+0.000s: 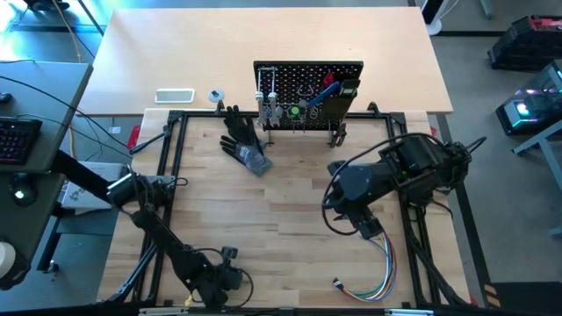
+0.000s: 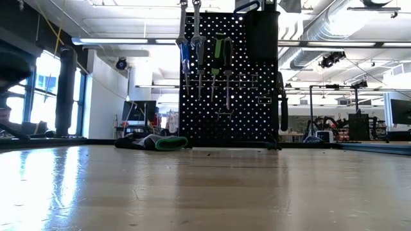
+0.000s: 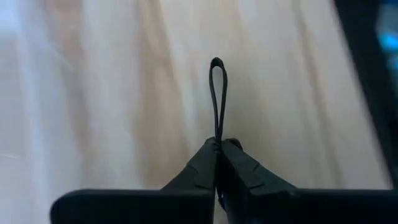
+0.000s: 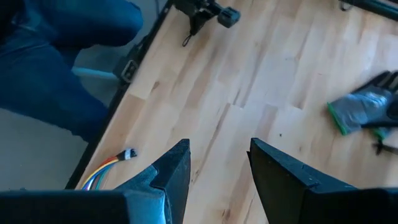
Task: Hang tools onto peg board
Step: Hang the gray measuring tape on the pegboard
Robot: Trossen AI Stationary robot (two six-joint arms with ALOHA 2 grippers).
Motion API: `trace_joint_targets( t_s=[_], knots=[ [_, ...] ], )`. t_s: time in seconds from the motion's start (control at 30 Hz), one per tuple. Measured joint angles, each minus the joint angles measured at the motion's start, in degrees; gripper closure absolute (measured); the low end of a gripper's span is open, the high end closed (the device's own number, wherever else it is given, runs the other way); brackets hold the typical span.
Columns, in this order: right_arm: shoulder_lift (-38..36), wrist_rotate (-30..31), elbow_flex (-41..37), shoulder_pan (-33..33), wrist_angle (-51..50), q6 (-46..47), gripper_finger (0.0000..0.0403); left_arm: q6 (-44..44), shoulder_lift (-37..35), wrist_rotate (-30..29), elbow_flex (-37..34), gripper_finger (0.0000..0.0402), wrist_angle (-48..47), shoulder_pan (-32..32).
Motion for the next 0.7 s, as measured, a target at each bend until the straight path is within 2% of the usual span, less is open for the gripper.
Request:
trace_joint_targets(
  t_s=[0.07,0.33,0.5,0.7],
  knots=[
    [0.0,1.4,0.0,0.1,-0.2,1.4,0.0244,2.6,-0.7,-1.7,0.0,0.0400,-0.7,1.1],
    [0.2,6.2,-2.8,1.1,-0.1,6.6,0.0244,11.1,-6.6,-14.9,-0.2,0.0401,-8.5,7.0],
    [0.2,6.2,-11.4,2.3,0.0,8.3,0.0244,19.8,-10.5,-23.2,-0.2,0.0401,-7.0,12.7],
    [0.2,8.1,-25.5,3.7,6.2,11.5,0.0244,31.3,-12.2,-25.8,-0.2,0.0401,-1.8,20.9]
  ],
)
